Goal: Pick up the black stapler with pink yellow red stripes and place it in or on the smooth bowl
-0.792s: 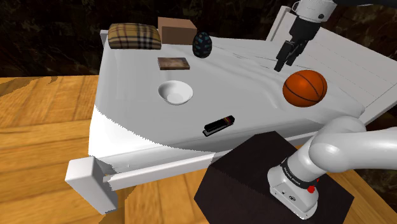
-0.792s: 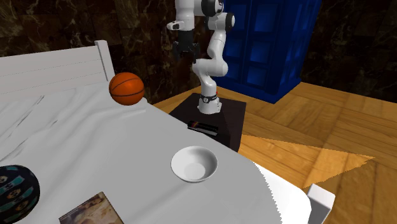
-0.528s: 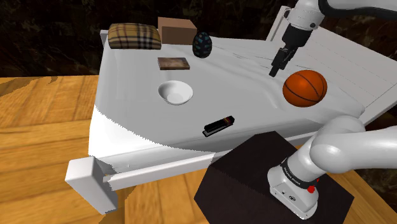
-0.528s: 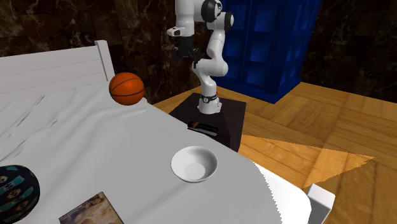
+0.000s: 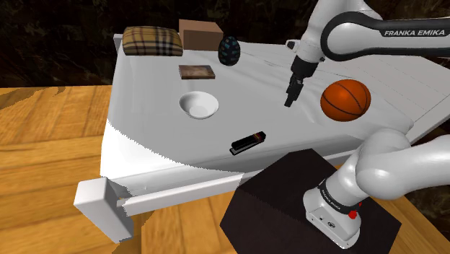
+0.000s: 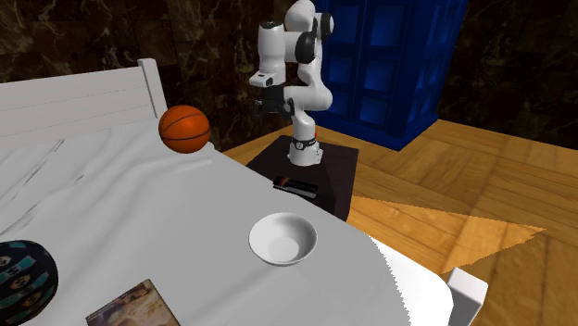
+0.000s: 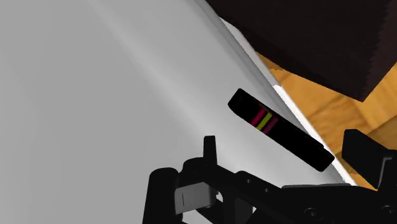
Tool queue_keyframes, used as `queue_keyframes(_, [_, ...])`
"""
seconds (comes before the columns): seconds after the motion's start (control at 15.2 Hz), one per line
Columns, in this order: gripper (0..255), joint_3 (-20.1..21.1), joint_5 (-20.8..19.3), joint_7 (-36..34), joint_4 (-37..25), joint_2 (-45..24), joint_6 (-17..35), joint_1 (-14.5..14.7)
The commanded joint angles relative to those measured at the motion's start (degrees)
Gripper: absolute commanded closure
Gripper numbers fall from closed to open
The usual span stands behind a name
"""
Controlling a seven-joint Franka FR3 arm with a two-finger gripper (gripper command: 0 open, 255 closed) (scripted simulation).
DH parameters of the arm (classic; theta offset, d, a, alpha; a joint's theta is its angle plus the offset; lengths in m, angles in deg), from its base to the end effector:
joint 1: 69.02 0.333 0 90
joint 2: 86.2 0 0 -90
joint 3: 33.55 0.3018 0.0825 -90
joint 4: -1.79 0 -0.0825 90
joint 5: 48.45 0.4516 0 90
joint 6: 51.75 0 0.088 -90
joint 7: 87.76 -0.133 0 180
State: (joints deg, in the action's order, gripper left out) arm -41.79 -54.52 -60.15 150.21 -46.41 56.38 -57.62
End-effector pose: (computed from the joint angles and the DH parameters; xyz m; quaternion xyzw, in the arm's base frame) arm 0.4120 0.0183 0.4150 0.9547 0.2976 -0.0068 0.0030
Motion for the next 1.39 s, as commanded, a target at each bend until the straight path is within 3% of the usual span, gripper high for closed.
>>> queue_keyframes(0.0, [0,-1.04,-0.49,5.01,2.25,-1.60,4.31,1.98])
queue_keyframes(0.53, [0,-4.72,-1.08,23.68,8.46,-12.91,22.71,10.56])
queue_keyframes(0.99, [0,-7.40,1.19,40.72,11.45,-25.40,38.68,18.65])
queue_keyframes(1.32, [0,-7.98,2.88,41.95,12.07,-30.22,44.04,19.50])
